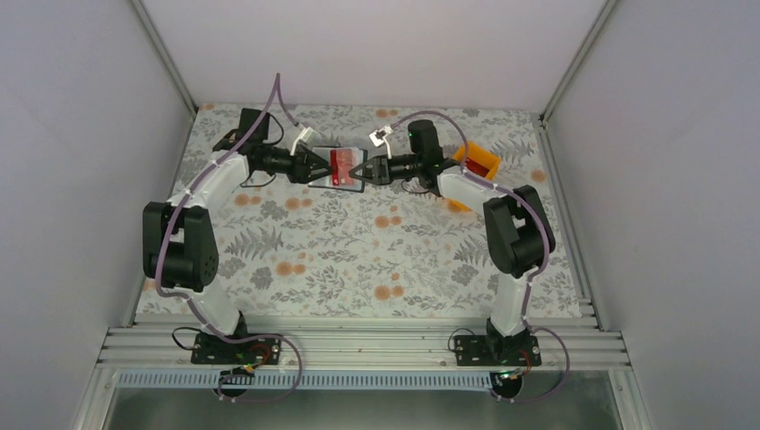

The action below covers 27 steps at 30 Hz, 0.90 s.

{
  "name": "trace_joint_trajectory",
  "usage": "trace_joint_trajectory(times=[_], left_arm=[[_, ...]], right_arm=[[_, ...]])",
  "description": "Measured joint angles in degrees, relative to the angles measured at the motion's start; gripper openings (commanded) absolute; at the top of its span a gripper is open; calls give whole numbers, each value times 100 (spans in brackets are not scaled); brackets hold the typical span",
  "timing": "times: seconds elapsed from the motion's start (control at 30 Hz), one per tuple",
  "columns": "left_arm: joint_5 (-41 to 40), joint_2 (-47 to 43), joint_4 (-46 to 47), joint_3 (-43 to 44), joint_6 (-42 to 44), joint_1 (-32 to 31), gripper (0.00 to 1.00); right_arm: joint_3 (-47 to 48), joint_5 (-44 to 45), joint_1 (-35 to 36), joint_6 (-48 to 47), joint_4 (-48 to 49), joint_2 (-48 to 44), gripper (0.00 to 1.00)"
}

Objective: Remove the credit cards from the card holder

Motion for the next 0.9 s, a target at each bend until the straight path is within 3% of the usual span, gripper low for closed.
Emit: trace_joint_trajectory(times=[0.5,0.7,0.77,0.9], left_arm=[[595,-153,-107,249,-70,-245,43],[922,-188,-249,446,-103,-236,18],[898,-188,-317,501,-83,-238,4],[870,-188,-428,597,-87,-238,2]], right_arm=[[-195,-107,33,-181,72,-566,5],[-195,-297,28,-289,170,-664,4],[-195,-382,24,-315,197,-680,4],[-195,-474,13,-352,197,-726,4]])
